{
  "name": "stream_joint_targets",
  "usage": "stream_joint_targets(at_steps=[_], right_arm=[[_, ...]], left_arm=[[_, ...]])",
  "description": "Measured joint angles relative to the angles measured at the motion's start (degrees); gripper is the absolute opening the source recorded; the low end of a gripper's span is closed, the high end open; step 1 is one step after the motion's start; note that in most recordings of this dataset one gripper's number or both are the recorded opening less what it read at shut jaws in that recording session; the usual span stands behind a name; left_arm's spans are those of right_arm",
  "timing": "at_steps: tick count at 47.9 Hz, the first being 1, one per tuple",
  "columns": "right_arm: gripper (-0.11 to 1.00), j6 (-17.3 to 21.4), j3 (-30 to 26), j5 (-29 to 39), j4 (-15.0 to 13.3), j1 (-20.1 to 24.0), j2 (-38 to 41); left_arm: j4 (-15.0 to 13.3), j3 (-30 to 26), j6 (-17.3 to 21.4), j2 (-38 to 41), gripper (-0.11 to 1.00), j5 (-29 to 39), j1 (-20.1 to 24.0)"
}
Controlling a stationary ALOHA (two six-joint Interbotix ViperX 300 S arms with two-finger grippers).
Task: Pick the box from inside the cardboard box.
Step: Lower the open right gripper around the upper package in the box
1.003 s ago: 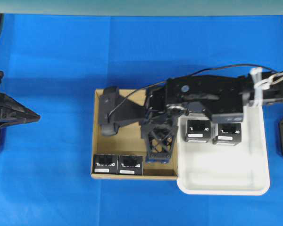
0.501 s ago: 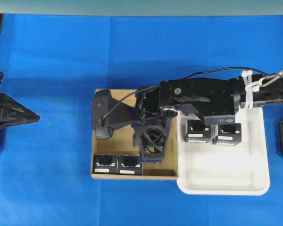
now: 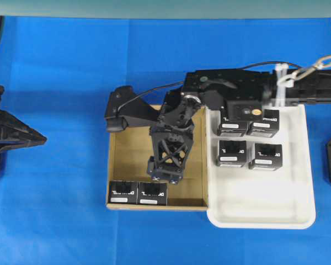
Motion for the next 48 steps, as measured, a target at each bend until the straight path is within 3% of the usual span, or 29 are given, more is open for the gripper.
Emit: stream_joint_targets(at_steps=[5,14,48], right_arm=[[0.97,-0.97,-0.09,-0.18,1.85,0.53,2.02],[0.97,-1.32,-0.35,-2.81,2.72,2.2,4.48],[0.97,-1.93,-0.18,-6.86,2.81,4.04,7.03]], left_arm=[[0.0,0.0,0.0,0.09,-0.07,0.0,0.0],[0.0,0.0,0.0,0.09,-0.07,0.0,-0.09],[0.0,0.0,0.0,0.0,-0.07,0.0,-0.09]])
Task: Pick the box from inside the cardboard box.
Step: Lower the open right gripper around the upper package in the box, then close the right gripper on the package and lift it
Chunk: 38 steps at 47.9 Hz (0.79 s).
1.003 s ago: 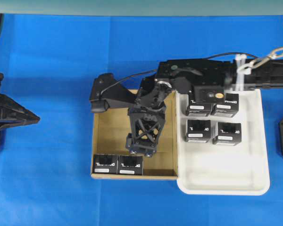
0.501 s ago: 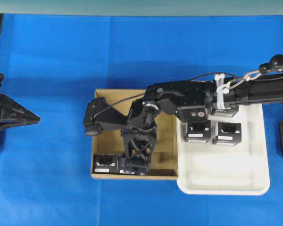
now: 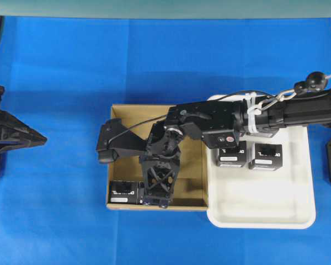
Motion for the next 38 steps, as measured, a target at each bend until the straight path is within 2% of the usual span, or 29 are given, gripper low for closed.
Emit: stream_joint_targets(at_steps=[21,38], right_arm=[[0.97,-0.18,0.09,-0.88,-0.18,0.53,1.14],[0.97,-0.09,0.09,-0.88,-3.08,0.26,1.32]], left_arm=[[0.0,0.0,0.0,0.0,-0.07,0.0,0.0],[0.0,0.0,0.0,0.09,-0.07,0.0,0.18]])
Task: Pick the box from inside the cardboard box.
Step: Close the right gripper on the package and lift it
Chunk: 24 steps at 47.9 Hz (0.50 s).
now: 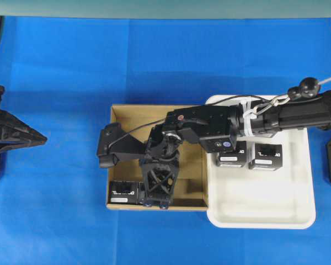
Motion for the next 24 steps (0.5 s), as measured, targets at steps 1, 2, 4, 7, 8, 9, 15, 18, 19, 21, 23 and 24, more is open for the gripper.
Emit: stream_joint_targets(at_steps=[1,2,4,7,8,9,15,18,19,21,23,24], right_arm=[[0.97,0.0,0.0,0.0,-0.09,0.0,0.0],[0.97,0.0,0.0,0.0,-0.26,-0.09,0.0],[0.97,0.0,0.0,0.09,-0.62,-0.26,0.0],[0.97,0.0,0.0,0.09,-0.97,-0.44,0.0],[0.97,0.0,-0.09,0.18,-1.05,-0.62,0.0],[0.97,0.0,-0.09,0.26,-1.14,-0.7,0.0],[0.97,0.0,0.0,0.88,-1.32,-2.02,-0.09],[0.97,-0.09,-0.09,1.32,-1.49,-2.81,-0.09],[0.97,-0.09,-0.09,1.49,-1.58,-3.08,-0.18],[0.97,0.0,0.0,1.67,-1.93,-3.43,-0.18],[0.97,-0.09,0.0,1.85,-2.37,-3.78,-0.26],[0.97,-0.09,0.0,1.93,-2.55,-3.96,-0.26]], left_arm=[[0.0,0.0,0.0,0.0,-0.07,0.0,0.09],[0.09,0.0,0.0,0.0,-0.07,0.0,0.09],[0.0,0.0,0.0,0.0,-0.07,0.0,0.09],[0.0,0.0,0.0,0.0,-0.07,0.0,0.09],[0.0,0.0,0.0,0.0,-0.07,0.0,0.09],[0.0,0.0,0.0,0.0,-0.07,0.0,0.26],[0.0,0.0,0.0,0.0,-0.07,0.0,0.09],[0.0,0.0,0.0,0.0,-0.07,0.0,0.09],[0.0,0.0,0.0,0.0,-0.07,0.0,0.26],[0.0,0.0,0.0,0.0,-0.07,0.0,0.26],[0.0,0.0,0.0,0.0,-0.07,0.0,0.26],[0.0,0.0,0.0,0.0,-0.07,0.09,0.26]])
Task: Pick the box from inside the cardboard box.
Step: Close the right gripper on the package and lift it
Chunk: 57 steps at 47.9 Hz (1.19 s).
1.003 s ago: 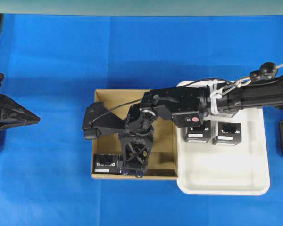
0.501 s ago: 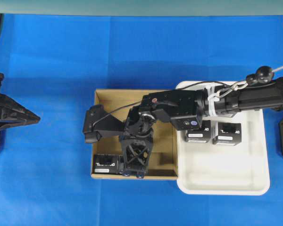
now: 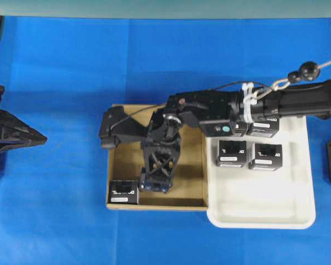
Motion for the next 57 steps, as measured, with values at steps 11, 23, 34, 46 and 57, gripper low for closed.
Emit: stream_joint_targets(at_steps=[11,23,34,46,57], right_arm=[[0.97,-0.26,-0.79,1.58,-2.2,-1.58,-0.09],[0.97,-3.25,-1.93,4.48,-3.43,-3.08,0.18],[0.97,-3.6,-3.25,7.38,-6.42,-3.78,0.44],[0.97,-4.31,-5.54,9.4,-8.96,-4.57,1.23],[0.97,-4.66,-5.98,9.4,-9.14,-5.71,1.41]], left_arm=[[0.0,0.0,0.0,0.0,-0.07,-0.09,0.18],[0.0,0.0,0.0,0.0,-0.07,-0.09,0.26],[0.0,0.0,0.0,0.0,-0.07,-0.09,0.53],[0.0,0.0,0.0,0.0,-0.07,-0.09,0.7],[0.0,0.0,0.0,0.0,-0.07,-0.09,0.79]])
